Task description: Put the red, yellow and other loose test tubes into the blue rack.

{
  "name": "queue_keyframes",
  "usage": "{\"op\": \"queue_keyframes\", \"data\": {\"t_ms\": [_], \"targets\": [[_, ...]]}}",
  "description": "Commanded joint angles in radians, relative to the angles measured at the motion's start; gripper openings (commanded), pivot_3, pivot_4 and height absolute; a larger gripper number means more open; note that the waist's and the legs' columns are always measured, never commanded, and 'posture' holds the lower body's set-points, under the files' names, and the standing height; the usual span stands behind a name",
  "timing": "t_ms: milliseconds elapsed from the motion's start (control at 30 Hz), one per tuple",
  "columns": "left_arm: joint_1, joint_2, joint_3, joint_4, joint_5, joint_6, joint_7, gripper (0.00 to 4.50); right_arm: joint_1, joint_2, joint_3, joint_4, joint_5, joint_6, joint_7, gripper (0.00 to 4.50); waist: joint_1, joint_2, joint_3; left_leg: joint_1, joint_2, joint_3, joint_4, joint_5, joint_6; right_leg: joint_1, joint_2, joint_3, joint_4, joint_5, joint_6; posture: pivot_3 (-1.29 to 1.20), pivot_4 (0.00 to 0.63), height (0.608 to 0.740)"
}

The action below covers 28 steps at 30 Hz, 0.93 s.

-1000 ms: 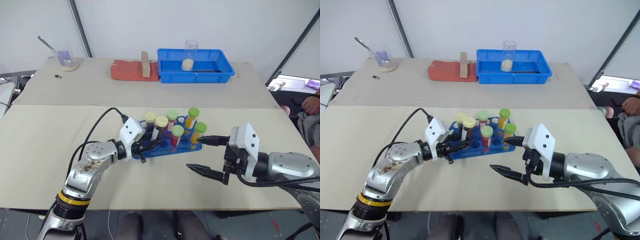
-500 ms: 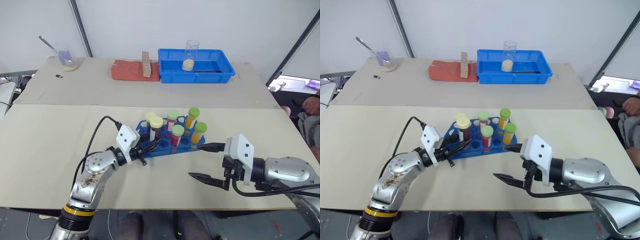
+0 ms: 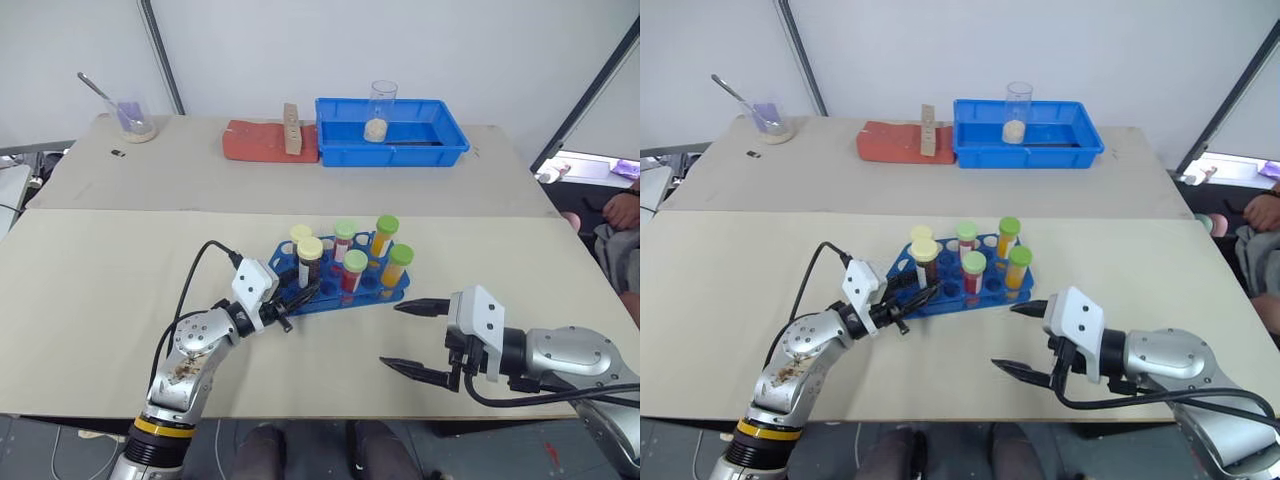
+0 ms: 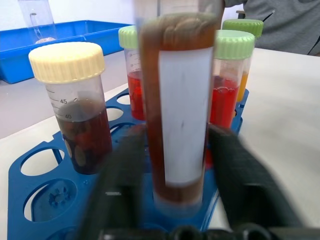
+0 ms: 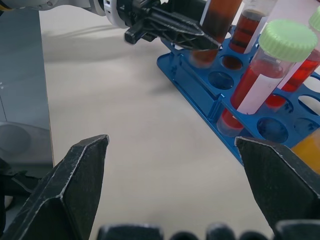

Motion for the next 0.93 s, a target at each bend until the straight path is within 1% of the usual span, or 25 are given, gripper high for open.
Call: {"op": "queue_keyframes", "data": {"t_ms": [33, 67, 133, 267, 367, 433, 500, 567, 633, 733, 933], "targets": [[0.006, 0.019, 0.024, -0.050, -0.021, 0.000, -0.009, 4.12, -0.013, 0.007, -0.024, -0.022, 0.008, -0.007, -0.007, 4.50, 0.000, 0.000, 0.000, 0.000, 0.000, 0.000, 0.000, 0.000, 0.000, 0.000, 0.000, 0.000, 0.000, 0.000, 0.000, 0.00, 0.150, 0.740], [0.014, 0.031, 0.028, -0.062, -0.020, 0.001, -0.014, 4.47, -0.015, 0.009, -0.025, -0.026, 0.011, -0.002, -0.012, 4.50, 0.000, 0.000, 0.000, 0.000, 0.000, 0.000, 0.000, 0.000, 0.000, 0.000, 0.000, 0.000, 0.000, 0.000, 0.000, 0.00, 0.150, 0.740], [0.039, 0.068, 0.035, -0.099, -0.013, -0.002, -0.028, 4.47, -0.022, 0.009, -0.027, -0.027, 0.009, 0.002, -0.022, 4.50, -0.002, 0.000, 0.000, 0.000, 0.000, 0.000, 0.000, 0.000, 0.000, 0.000, 0.000, 0.000, 0.000, 0.000, 0.000, 0.00, 0.150, 0.740], [0.098, 0.155, 0.106, -0.211, -0.029, 0.043, -0.024, 4.47, -0.036, 0.005, -0.077, 0.002, 0.022, 0.012, -0.038, 4.50, -0.002, 0.000, 0.000, 0.000, 0.001, 0.000, 0.000, 0.000, 0.000, -0.001, 0.000, 0.000, 0.000, 0.000, 0.000, 0.00, 0.150, 0.740], [0.122, 0.256, 0.186, -0.298, -0.051, 0.120, -0.041, 4.47, -0.046, -0.023, -0.134, 0.069, 0.016, -0.012, 0.001, 4.50, -0.001, 0.000, 0.000, 0.000, 0.001, 0.001, 0.000, 0.000, 0.000, -0.001, 0.000, 0.000, 0.000, 0.000, 0.000, 0.00, 0.150, 0.740], [0.122, 0.304, 0.207, -0.316, -0.057, 0.167, -0.040, 4.47, -0.053, -0.037, -0.147, 0.101, -0.002, -0.042, 0.029, 4.50, 0.002, 0.000, 0.000, 0.000, 0.001, 0.001, 0.000, 0.000, 0.000, -0.001, -0.001, 0.000, 0.000, 0.000, 0.000, 0.00, 0.150, 0.740], [0.130, 0.370, 0.259, -0.310, -0.087, 0.194, -0.086, 4.47, -0.066, -0.071, -0.175, 0.160, -0.034, -0.108, 0.084, 4.50, 0.002, 0.000, 0.000, 0.001, 0.001, 0.001, 0.000, 0.000, 0.000, -0.001, -0.002, 0.000, 0.000, 0.000, 0.000, 0.00, 0.150, 0.740], [0.145, 0.419, 0.290, -0.312, -0.098, 0.215, -0.113, 4.47, -0.080, -0.106, -0.204, 0.208, -0.025, -0.134, 0.145, 4.50, 0.001, 0.001, 0.001, 0.000, 0.001, 0.003, 0.000, 0.000, 0.000, -0.002, -0.002, 0.000, -0.001, 0.000, 0.000, 0.00, 0.150, 0.740], [0.166, 0.462, 0.325, -0.323, -0.116, 0.259, -0.129, 4.47, -0.096, -0.135, -0.227, 0.240, 0.013, -0.119, 0.198, 4.50, 0.001, 0.001, 0.001, 0.000, 0.001, 0.003, 0.000, 0.000, 0.000, -0.003, -0.002, 0.000, 0.000, 0.000, 0.000, 0.00, 0.150, 0.740], [0.187, 0.486, 0.386, -0.345, -0.176, 0.325, -0.141, 4.47, -0.152, -0.156, -0.246, 0.276, 0.056, -0.082, 0.229, 4.50, -0.004, 0.001, 0.001, -0.001, 0.002, 0.005, -0.004, 0.000, 0.000, -0.007, -0.001, 0.001, 0.000, 0.000, -0.001, 0.00, 0.150, 0.740], [0.205, 0.485, 0.413, -0.359, -0.219, 0.372, -0.135, 4.47, -0.213, -0.160, -0.210, 0.293, 0.058, -0.059, 0.233, 4.50, 0.000, 0.001, 0.001, -0.001, 0.002, 0.006, -0.006, 0.000, 0.000, -0.010, -0.001, 0.001, 0.001, -0.001, -0.003, 0.00, 0.150, 0.740]]}}
